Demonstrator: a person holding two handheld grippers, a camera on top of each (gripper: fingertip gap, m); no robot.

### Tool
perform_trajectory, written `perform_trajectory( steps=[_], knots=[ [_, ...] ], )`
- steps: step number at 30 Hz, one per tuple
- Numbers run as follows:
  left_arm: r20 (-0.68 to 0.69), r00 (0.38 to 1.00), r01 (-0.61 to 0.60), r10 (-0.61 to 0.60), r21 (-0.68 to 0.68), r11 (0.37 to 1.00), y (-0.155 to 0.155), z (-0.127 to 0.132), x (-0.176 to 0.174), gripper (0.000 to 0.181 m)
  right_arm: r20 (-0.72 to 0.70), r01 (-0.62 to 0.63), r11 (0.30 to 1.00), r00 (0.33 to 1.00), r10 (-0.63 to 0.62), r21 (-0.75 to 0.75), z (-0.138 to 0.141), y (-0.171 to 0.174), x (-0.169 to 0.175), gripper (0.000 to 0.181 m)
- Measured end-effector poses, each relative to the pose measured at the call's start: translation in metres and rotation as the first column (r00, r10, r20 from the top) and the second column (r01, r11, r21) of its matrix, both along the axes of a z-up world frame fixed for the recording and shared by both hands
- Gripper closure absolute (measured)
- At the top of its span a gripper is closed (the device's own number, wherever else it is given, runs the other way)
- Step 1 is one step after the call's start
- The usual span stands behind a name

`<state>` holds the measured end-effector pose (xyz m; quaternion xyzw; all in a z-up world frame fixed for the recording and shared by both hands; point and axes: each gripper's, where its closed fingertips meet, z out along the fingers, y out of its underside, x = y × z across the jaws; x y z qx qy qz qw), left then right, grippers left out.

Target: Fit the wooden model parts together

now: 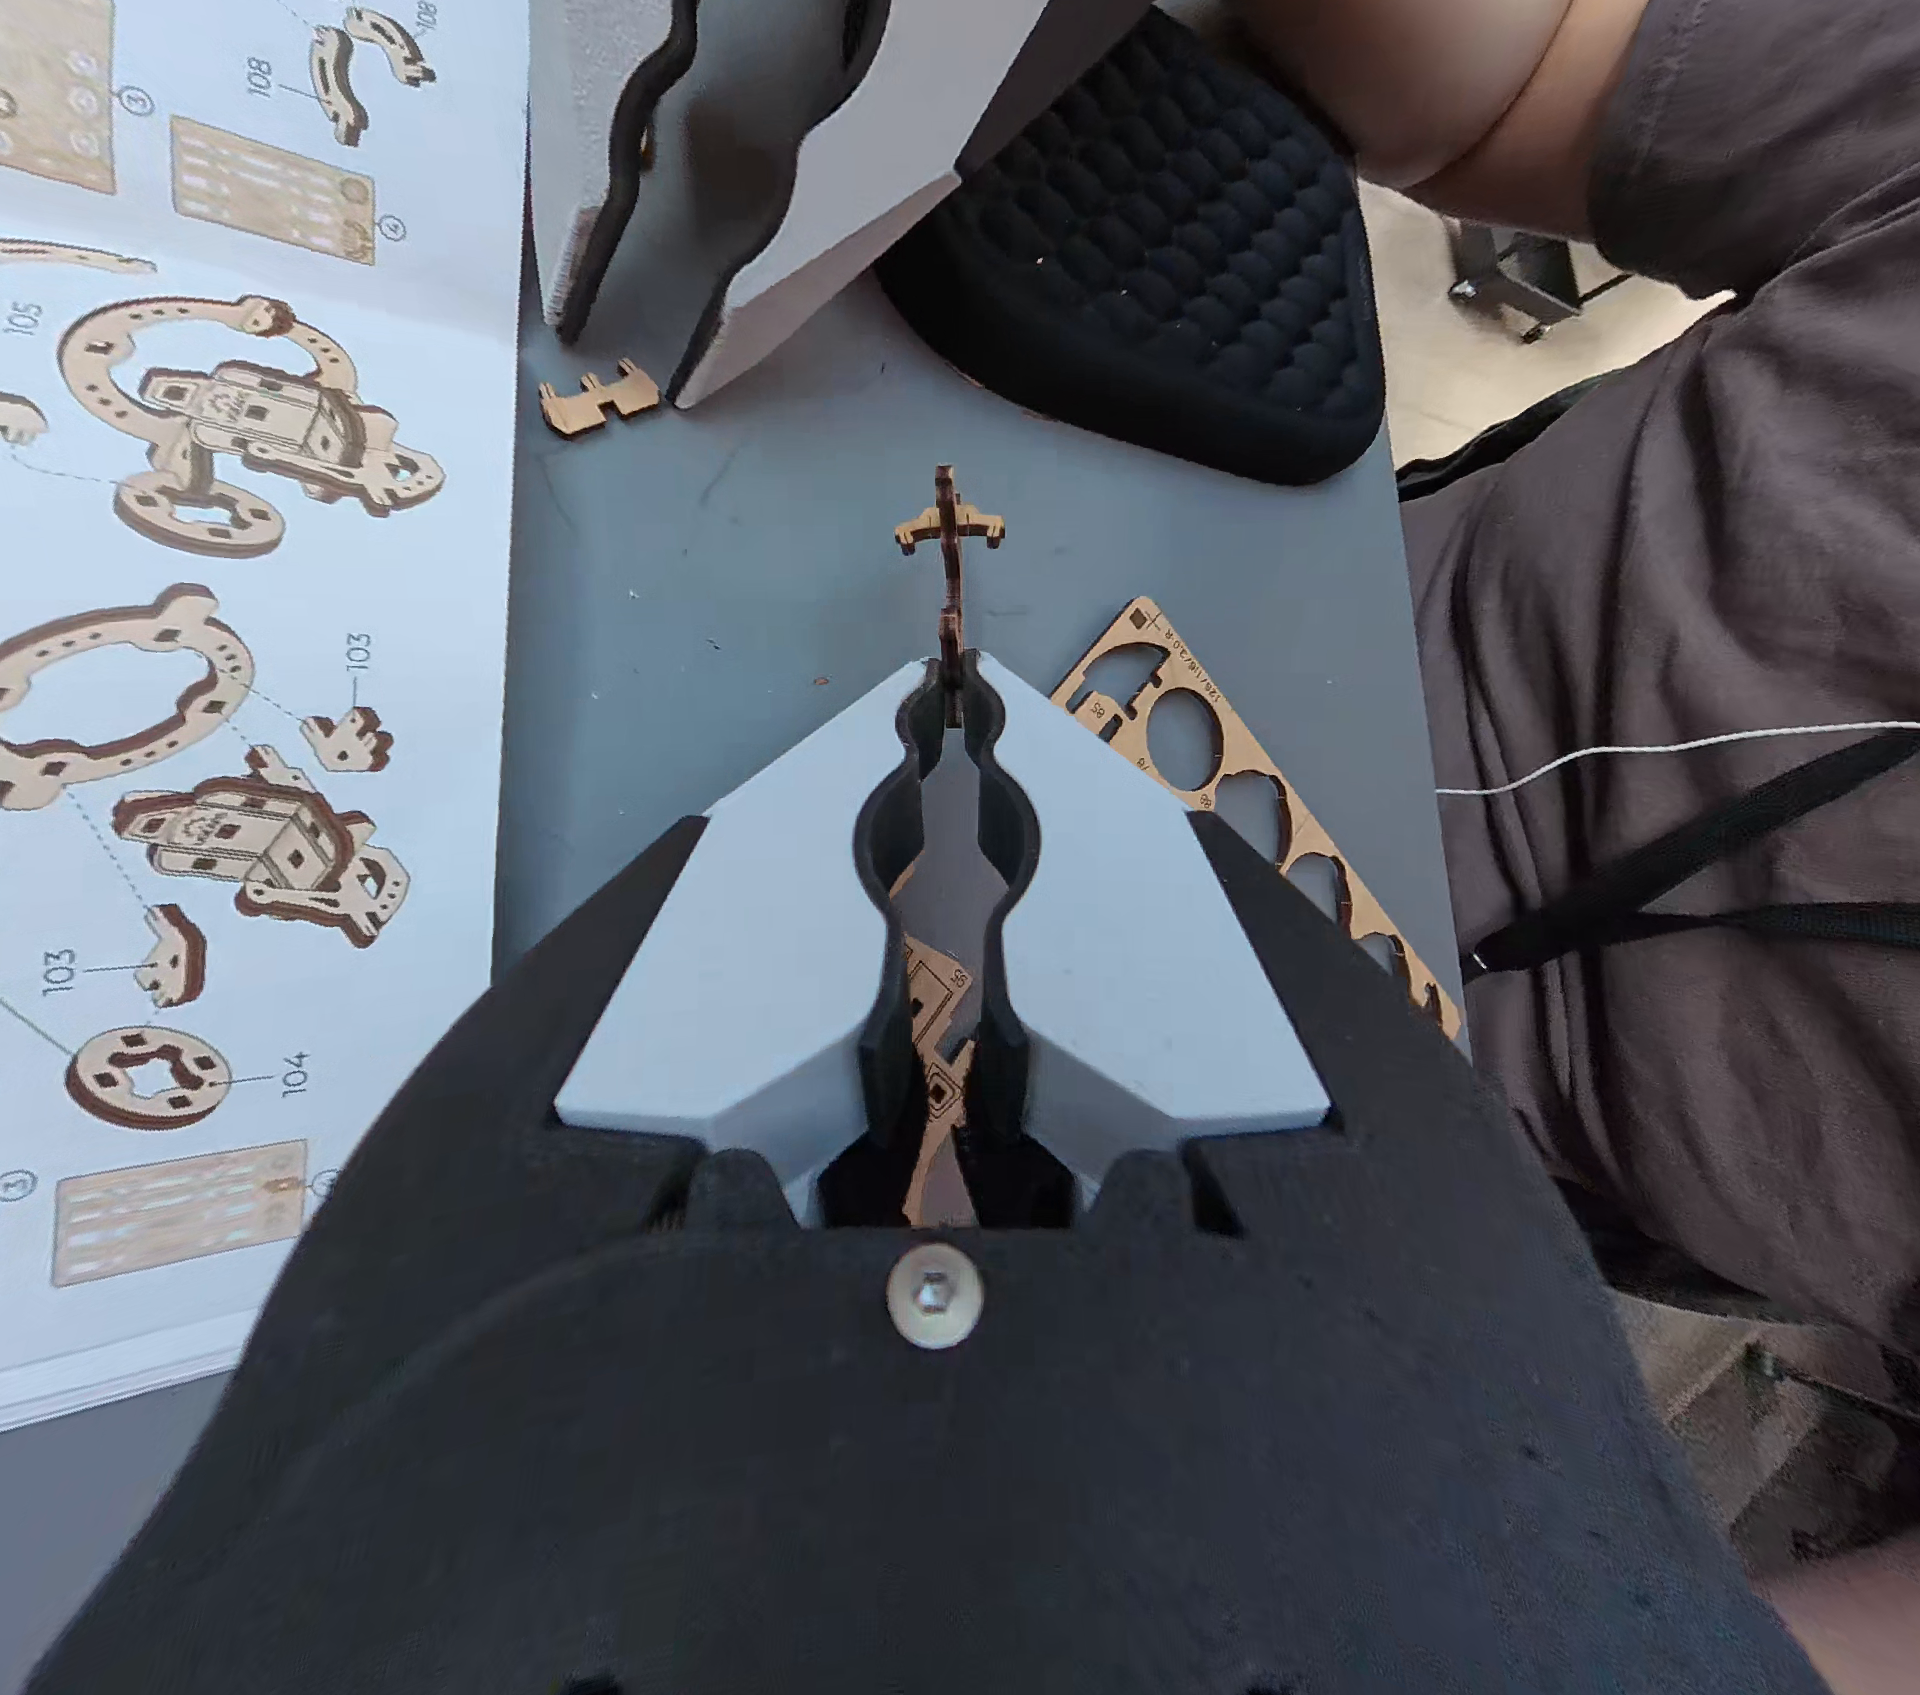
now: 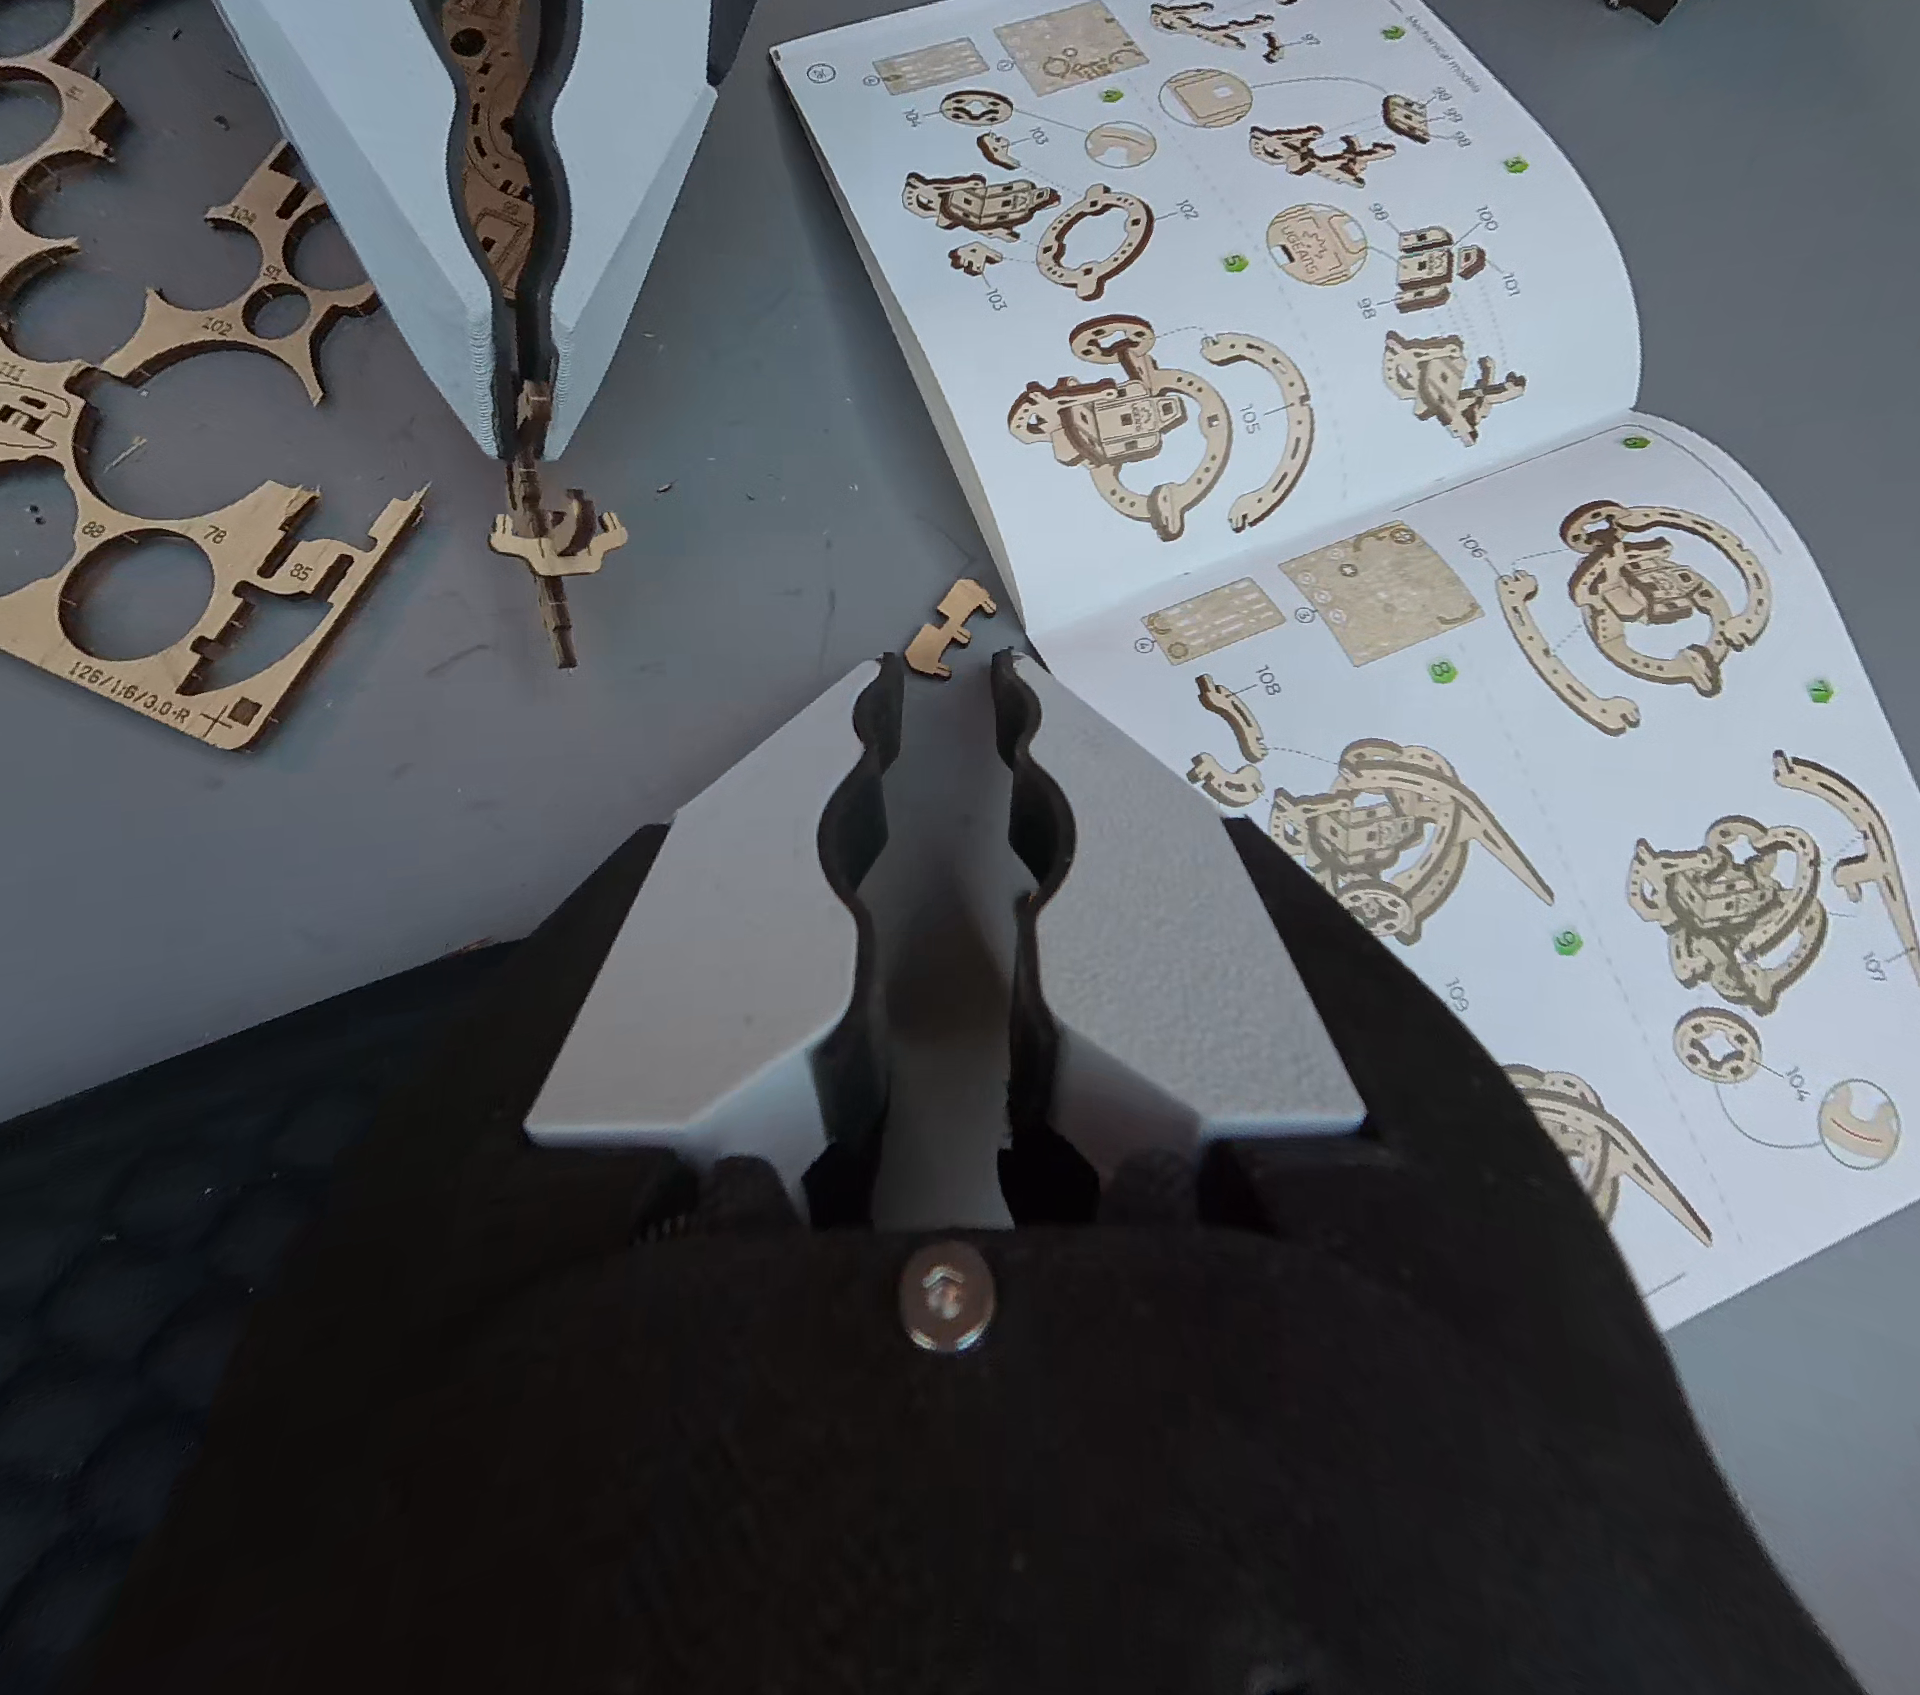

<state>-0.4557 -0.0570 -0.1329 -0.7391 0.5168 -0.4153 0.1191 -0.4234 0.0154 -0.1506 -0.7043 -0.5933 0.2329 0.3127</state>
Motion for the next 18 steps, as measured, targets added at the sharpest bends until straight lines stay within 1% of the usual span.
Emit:
perform_trajectory(
  steps=[1,3,5,8,9,11,13,18],
  knots=[
    [0.005,1.000,-0.002,0.002,-0.017,1.000,-0.001,0.000,0.000,0.181,0.001,0.001,1.000,1.000,-0.001,-0.006,0.000,0.000,0.000,0.165],
    [-0.004,1.000,-0.004,0.004,-0.009,1.000,0.001,-0.002,-0.001,0.181,0.008,-0.004,1.000,1.000,0.004,-0.023,0.000,-0.002,-0.001,0.165],
    [-0.020,1.000,-0.005,0.005,0.041,0.999,0.005,-0.005,-0.002,0.181,0.016,-0.012,1.000,1.000,0.012,-0.027,0.000,-0.003,-0.002,0.165],
    [-0.019,1.000,-0.005,0.006,0.065,0.998,0.006,-0.004,-0.001,0.181,0.019,-0.018,0.999,1.000,0.018,-0.027,-0.001,-0.004,-0.005,0.167],
    [-0.026,1.000,-0.010,0.012,0.083,0.996,0.008,-0.005,-0.001,0.181,0.020,-0.019,1.000,1.000,0.020,-0.022,-0.001,-0.004,-0.006,0.172],
    [-0.059,0.998,-0.001,0.008,0.126,0.992,0.010,-0.010,-0.004,0.181,0.026,-0.021,1.000,0.999,0.021,-0.004,-0.001,-0.004,-0.006,0.174],
    [-0.065,0.998,0.008,0.001,0.143,0.990,0.010,-0.011,-0.004,0.181,0.032,-0.025,1.000,0.999,0.024,0.020,0.000,-0.005,-0.006,0.174],
    [-0.068,0.998,-0.016,0.018,0.026,1.000,0.004,-0.013,-0.004,0.181,0.046,-0.047,0.997,0.998,0.044,0.059,0.000,-0.008,-0.005,0.174]
  ],
)
